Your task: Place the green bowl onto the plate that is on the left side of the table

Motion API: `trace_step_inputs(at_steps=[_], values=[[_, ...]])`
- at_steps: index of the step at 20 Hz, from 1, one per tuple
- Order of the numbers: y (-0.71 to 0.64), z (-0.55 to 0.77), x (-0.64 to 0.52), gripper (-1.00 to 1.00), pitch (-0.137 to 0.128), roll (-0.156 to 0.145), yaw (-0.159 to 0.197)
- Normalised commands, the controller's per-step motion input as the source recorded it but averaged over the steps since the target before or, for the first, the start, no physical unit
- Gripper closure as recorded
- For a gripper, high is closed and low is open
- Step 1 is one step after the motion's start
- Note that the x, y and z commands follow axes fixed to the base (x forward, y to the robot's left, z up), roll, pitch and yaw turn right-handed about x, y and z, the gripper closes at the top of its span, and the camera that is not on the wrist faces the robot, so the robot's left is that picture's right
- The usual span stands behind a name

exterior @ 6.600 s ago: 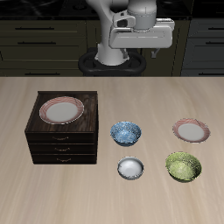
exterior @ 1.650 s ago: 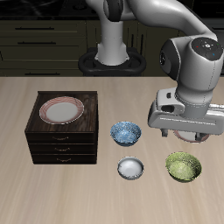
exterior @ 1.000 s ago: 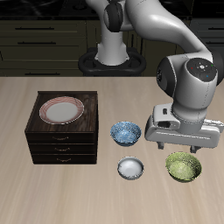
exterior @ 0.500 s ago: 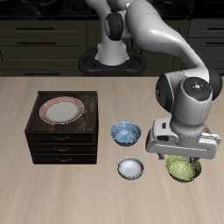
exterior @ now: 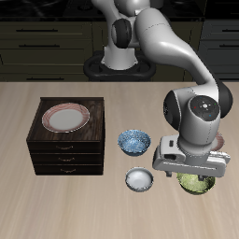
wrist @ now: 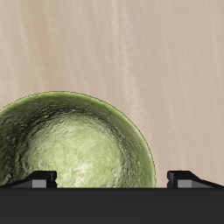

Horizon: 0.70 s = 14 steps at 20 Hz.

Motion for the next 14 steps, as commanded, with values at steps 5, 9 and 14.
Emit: trace_step_inputs(at_steps=[5,9,14], values=[[-0.04,-0.27,-0.02,-1.00,0.045,0.027,-0.026],[-0.07,-0.24,-0.04,1.00,0.023,0.018,-0.007],[-0.10,-0.02,-0.03,1.00,0.006,-0.010,-0.022]])
